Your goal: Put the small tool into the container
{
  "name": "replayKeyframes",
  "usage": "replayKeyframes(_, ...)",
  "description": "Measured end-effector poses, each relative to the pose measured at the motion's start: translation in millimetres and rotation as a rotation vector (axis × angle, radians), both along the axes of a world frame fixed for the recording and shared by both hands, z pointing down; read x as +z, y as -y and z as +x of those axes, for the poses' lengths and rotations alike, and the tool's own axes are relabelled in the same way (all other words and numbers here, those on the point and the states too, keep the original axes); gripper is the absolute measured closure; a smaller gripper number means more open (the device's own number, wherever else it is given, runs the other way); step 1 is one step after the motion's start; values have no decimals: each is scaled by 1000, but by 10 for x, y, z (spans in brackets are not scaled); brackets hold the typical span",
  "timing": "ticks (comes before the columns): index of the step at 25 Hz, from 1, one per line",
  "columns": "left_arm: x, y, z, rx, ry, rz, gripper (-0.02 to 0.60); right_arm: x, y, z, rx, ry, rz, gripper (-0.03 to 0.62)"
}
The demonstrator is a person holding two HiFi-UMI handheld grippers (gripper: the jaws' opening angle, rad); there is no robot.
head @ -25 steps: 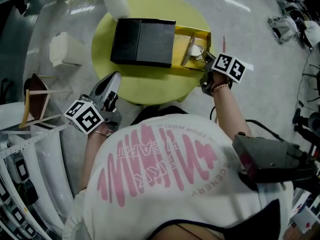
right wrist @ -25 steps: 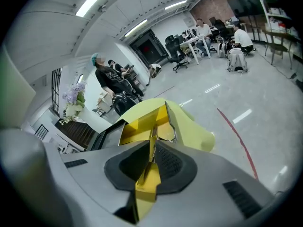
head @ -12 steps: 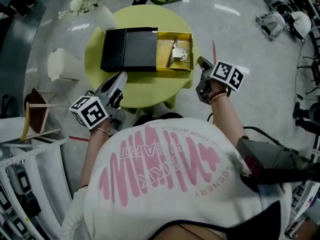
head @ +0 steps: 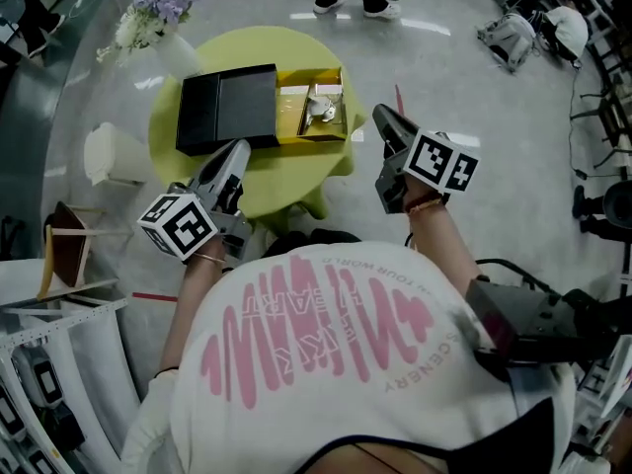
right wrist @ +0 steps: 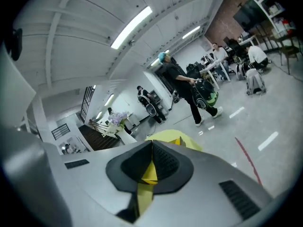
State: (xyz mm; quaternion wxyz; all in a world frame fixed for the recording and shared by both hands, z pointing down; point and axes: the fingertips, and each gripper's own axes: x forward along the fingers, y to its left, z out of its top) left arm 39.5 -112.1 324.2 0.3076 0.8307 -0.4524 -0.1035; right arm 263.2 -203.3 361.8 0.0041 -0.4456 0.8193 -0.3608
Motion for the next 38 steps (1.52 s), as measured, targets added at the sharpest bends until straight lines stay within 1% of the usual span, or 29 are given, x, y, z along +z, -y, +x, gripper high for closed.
replayKeyframes(2,32,-47,130,2,44,13,574,-72,-80,83,-12,-63,53,586)
replayKeyframes(4,92,-100,246,4,74,8,574,-73,-169,160,-25,-121,84,588)
replayKeyframes(6,149,-145,316,-2,84,-5,574,-32,-255,219,-37,-160,90,588)
replayKeyframes(8,190,-187,348,-15,78,-18,574,20,-324,277,-39,-180,84,588)
replayKeyframes(15,369,-322,415,-33,63,-54,574,221,-450,466,-31,-192,46,588)
replayKeyframes(21,545,-408,383,-58,41,-97,574,393,-493,545,-34,-205,9,589)
replayKeyframes(30,734,-489,299,-93,39,-140,574,638,-536,636,-41,-219,-43,589)
replayKeyframes(38,782,-489,214,-121,38,-147,574,736,-484,644,-50,-223,-62,588)
